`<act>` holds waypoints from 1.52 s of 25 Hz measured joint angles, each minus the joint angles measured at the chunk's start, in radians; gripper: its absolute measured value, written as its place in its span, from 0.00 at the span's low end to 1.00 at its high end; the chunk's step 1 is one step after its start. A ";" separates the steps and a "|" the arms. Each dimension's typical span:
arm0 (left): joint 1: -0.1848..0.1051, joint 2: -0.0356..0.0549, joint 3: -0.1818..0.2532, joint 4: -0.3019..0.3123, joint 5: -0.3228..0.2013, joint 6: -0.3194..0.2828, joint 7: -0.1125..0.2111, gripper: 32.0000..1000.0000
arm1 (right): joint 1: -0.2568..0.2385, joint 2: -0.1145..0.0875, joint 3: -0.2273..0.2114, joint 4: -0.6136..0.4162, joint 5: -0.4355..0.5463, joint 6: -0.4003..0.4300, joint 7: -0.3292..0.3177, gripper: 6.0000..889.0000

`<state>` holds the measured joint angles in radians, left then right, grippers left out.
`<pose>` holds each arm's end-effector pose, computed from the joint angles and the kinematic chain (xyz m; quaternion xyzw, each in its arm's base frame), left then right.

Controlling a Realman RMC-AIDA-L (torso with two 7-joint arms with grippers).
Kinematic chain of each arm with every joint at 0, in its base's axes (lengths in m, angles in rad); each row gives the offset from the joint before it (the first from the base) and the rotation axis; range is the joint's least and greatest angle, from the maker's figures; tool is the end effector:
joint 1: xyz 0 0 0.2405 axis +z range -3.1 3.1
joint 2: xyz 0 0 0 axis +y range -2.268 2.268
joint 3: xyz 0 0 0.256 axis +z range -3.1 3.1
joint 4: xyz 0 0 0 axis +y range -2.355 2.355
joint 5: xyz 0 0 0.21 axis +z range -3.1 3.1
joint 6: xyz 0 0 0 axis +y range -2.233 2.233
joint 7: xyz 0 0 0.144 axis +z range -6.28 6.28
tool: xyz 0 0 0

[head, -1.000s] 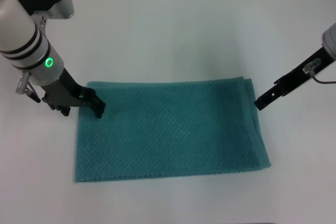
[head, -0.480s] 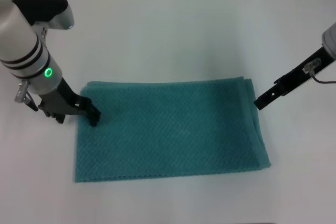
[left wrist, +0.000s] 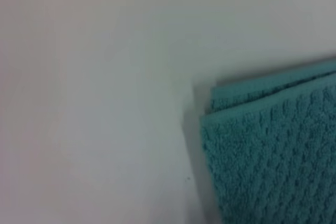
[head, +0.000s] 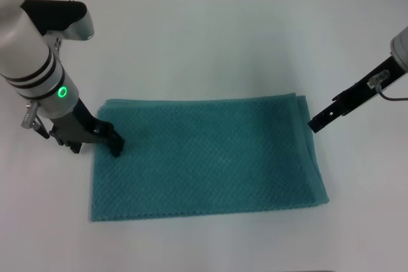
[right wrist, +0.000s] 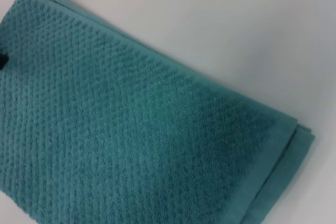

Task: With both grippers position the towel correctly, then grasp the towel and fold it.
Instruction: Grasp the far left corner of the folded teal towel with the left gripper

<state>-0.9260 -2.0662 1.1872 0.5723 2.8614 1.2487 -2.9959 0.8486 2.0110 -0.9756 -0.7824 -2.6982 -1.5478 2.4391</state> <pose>-0.2475 0.3959 -0.0387 -0.7407 -0.5805 0.2362 0.2422 0.2311 0.3875 0.0111 -0.8653 0.4575 -0.1719 0.1112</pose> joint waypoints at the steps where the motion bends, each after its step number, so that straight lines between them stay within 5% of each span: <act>1: 0.000 0.0000 0.000 0.000 -0.001 0.000 0.000 0.85 | 0.000 0.000 0.000 0.000 0.000 0.000 0.000 0.96; 38: -0.001 -0.0001 0.000 -0.026 -0.016 -0.016 0.000 0.84 | 0.003 0.000 0.000 0.000 0.002 0.002 0.000 0.96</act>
<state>-0.9270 -2.0663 1.1873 0.5460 2.8450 1.2332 -2.9958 0.8513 2.0110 -0.9756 -0.7823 -2.6967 -1.5462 2.4391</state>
